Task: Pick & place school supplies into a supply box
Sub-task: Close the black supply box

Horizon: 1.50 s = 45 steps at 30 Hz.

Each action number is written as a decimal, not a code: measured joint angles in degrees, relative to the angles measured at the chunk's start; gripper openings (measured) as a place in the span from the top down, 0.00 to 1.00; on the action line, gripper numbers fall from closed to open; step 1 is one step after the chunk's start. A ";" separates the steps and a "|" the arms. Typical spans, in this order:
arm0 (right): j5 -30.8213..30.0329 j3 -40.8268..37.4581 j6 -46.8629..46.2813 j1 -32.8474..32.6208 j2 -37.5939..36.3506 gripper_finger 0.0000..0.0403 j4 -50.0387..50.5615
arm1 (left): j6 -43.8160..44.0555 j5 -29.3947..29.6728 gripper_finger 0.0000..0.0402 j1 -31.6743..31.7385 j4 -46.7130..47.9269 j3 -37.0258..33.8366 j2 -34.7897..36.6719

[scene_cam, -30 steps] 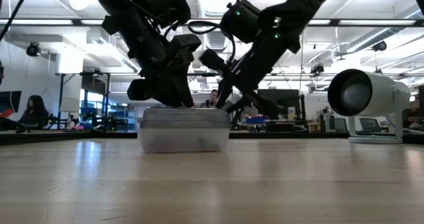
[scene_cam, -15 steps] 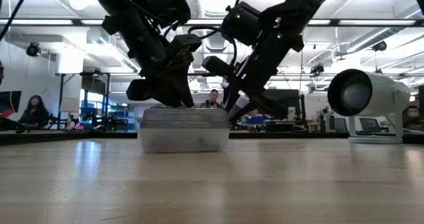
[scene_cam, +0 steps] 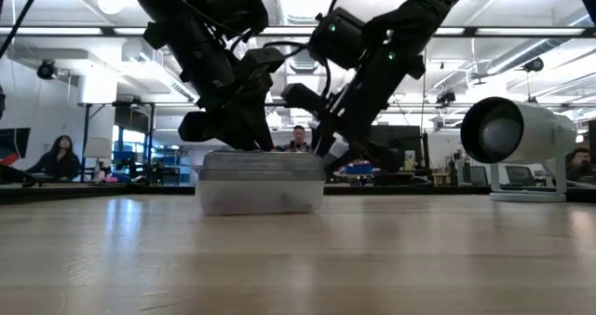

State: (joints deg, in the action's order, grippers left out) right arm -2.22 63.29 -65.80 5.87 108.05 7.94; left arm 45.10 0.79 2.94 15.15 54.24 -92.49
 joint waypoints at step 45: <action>-3.27 1.03 3.21 -1.40 3.47 0.90 1.21 | 0.35 2.22 0.74 -1.03 0.69 -0.20 2.88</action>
State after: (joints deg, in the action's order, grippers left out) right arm -5.49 64.31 -62.59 4.47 111.52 9.16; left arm 45.45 3.00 1.91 15.84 54.04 -89.60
